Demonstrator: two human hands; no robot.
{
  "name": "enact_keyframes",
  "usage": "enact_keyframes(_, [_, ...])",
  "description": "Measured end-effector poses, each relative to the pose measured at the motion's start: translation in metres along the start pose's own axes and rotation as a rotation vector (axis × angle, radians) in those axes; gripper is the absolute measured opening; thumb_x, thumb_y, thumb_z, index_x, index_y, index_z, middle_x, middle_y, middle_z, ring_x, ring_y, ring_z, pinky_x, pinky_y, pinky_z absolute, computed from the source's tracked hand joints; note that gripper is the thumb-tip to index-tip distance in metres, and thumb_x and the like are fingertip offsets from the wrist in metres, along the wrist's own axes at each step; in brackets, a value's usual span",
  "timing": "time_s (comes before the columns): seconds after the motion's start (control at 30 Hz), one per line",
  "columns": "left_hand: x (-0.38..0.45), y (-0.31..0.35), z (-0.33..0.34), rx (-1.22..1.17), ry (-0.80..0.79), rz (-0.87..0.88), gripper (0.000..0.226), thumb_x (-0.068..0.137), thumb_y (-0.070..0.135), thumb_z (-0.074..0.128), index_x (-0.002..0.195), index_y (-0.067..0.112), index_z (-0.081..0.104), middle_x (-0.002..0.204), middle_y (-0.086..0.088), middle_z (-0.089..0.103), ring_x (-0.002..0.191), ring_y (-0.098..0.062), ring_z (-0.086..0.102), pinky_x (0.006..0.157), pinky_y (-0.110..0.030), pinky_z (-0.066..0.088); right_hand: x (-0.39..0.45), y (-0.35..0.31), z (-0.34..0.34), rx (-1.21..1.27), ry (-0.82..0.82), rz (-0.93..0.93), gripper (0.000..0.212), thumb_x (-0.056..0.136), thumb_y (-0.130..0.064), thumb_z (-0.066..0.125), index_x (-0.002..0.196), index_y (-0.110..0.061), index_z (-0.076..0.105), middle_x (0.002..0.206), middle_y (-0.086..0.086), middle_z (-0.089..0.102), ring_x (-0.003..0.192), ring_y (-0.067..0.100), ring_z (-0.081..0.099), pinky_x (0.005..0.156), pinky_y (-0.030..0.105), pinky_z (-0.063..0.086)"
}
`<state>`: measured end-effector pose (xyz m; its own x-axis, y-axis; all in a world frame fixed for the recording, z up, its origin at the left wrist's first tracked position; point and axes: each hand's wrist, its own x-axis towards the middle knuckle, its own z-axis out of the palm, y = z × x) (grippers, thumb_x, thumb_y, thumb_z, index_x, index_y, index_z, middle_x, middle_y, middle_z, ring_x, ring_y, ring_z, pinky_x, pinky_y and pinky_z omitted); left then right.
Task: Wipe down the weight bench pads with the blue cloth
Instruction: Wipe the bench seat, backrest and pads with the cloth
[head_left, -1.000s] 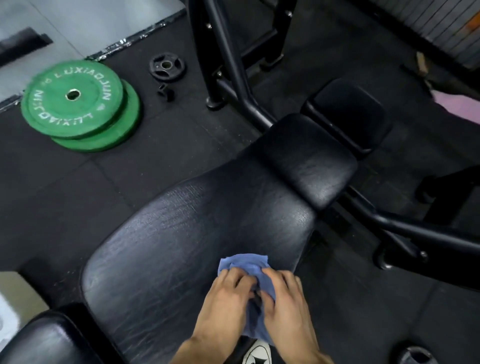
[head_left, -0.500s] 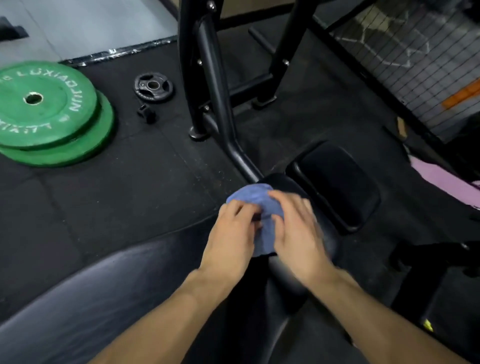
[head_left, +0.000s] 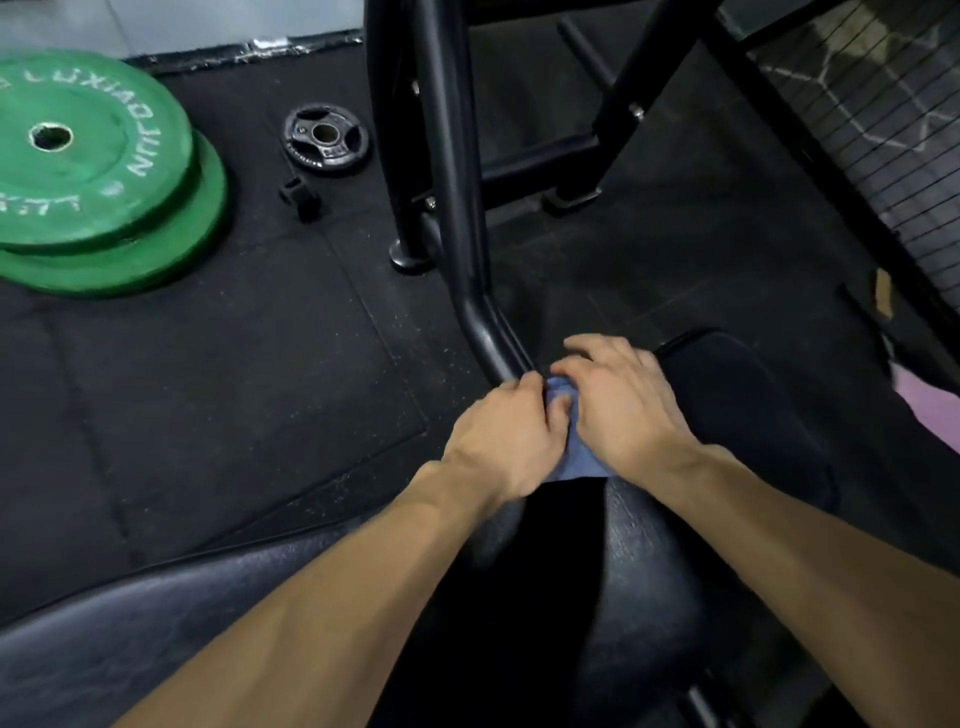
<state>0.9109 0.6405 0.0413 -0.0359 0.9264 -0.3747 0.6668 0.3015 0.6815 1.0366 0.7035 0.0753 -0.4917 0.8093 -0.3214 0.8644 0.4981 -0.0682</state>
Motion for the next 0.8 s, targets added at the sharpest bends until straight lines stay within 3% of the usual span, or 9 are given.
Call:
enact_keyframes(0.07, [0.009, 0.002, -0.009, 0.082, -0.097, 0.047, 0.043, 0.107, 0.043, 0.030, 0.122, 0.013, 0.056, 0.123, -0.017, 0.066, 0.111, -0.038, 0.063, 0.085, -0.041, 0.045, 0.003, 0.000, -0.008, 0.017, -0.041, -0.061, 0.045, 0.091, -0.015, 0.062, 0.136, -0.014, 0.061, 0.145, 0.005, 0.055, 0.137, 0.027, 0.048, 0.113, 0.041, 0.038])
enact_keyframes(0.2, [0.019, 0.005, -0.020, 0.156, -0.324, 0.056, 0.057, 0.107, 0.046, 0.018, 0.144, 0.014, 0.046, 0.140, -0.015, 0.057, 0.129, -0.034, 0.052, 0.109, -0.049, 0.041, 0.006, 0.000, -0.019, 0.070, -0.309, 0.018, 0.028, 0.096, -0.022, 0.050, 0.122, -0.023, 0.061, 0.122, 0.000, 0.065, 0.113, 0.025, 0.062, 0.097, 0.044, 0.050])
enact_keyframes(0.37, [0.016, -0.004, -0.028, 0.080, -0.399, 0.080, 0.049, 0.109, 0.041, 0.019, 0.126, 0.010, 0.053, 0.132, -0.019, 0.063, 0.120, -0.033, 0.058, 0.097, -0.037, 0.040, 0.015, -0.007, -0.025, 0.004, -0.466, 0.058, 0.043, 0.091, -0.041, 0.028, 0.113, -0.026, 0.062, 0.114, 0.000, 0.068, 0.107, 0.025, 0.065, 0.098, 0.045, 0.050])
enact_keyframes(0.5, [0.008, -0.005, -0.032, 0.079, -0.373, 0.068, 0.051, 0.110, 0.041, 0.019, 0.130, 0.008, 0.053, 0.134, -0.022, 0.062, 0.124, -0.037, 0.057, 0.103, -0.043, 0.041, 0.019, -0.015, -0.028, 0.053, -0.501, 0.123, 0.037, 0.101, -0.038, 0.033, 0.116, -0.029, 0.066, 0.110, 0.000, 0.070, 0.103, 0.024, 0.064, 0.097, 0.045, 0.052])
enact_keyframes(0.8, [-0.012, -0.006, -0.043, 0.134, -0.360, 0.044, 0.045, 0.112, 0.029, 0.022, 0.141, 0.005, 0.047, 0.142, -0.019, 0.057, 0.127, -0.034, 0.055, 0.098, -0.034, 0.038, 0.012, -0.033, -0.022, 0.131, -0.450, 0.129, 0.027, 0.101, -0.027, 0.041, 0.102, -0.024, 0.068, 0.103, -0.002, 0.069, 0.100, 0.021, 0.064, 0.095, 0.044, 0.052])
